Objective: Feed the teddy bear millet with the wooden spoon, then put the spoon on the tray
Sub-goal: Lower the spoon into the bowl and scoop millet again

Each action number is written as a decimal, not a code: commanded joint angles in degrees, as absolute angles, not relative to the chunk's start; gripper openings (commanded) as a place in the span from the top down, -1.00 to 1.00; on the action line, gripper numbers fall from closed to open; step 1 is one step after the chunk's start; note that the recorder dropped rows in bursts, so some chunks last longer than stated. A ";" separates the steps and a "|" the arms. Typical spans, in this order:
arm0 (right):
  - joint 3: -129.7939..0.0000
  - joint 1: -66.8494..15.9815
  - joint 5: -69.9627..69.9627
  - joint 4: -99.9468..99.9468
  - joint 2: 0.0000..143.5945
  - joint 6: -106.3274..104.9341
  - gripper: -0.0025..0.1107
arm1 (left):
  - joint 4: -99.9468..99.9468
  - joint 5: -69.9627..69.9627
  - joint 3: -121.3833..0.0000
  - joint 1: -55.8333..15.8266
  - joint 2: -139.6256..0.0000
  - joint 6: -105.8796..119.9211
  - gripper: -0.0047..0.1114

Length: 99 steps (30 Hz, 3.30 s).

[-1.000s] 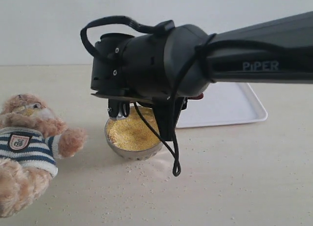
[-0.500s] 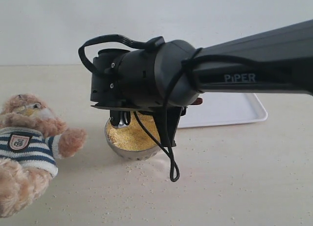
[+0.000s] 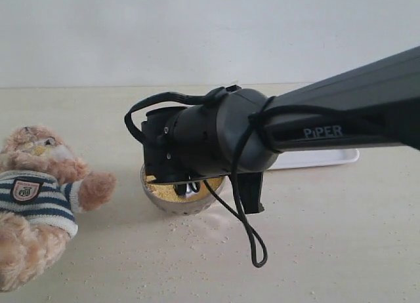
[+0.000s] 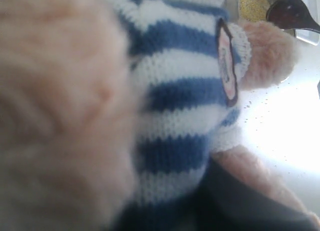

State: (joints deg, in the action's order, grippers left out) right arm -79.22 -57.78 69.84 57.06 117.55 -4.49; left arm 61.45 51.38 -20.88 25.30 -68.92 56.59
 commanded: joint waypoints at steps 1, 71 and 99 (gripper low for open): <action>-78.93 -57.61 69.96 59.74 117.48 -4.50 0.96 | 62.68 51.73 -20.80 25.38 -68.35 56.58 0.78; -89.29 -60.54 69.96 44.62 123.82 -10.81 0.96 | 62.68 51.73 -20.80 25.38 -68.35 56.58 0.78; -89.29 -55.34 69.96 36.65 123.58 -17.49 0.96 | 62.68 51.73 -20.80 25.38 -68.35 56.58 0.78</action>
State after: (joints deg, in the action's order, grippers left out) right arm -89.03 -55.84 70.13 37.20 123.97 -16.94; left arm 61.45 51.38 -20.88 25.30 -68.92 56.59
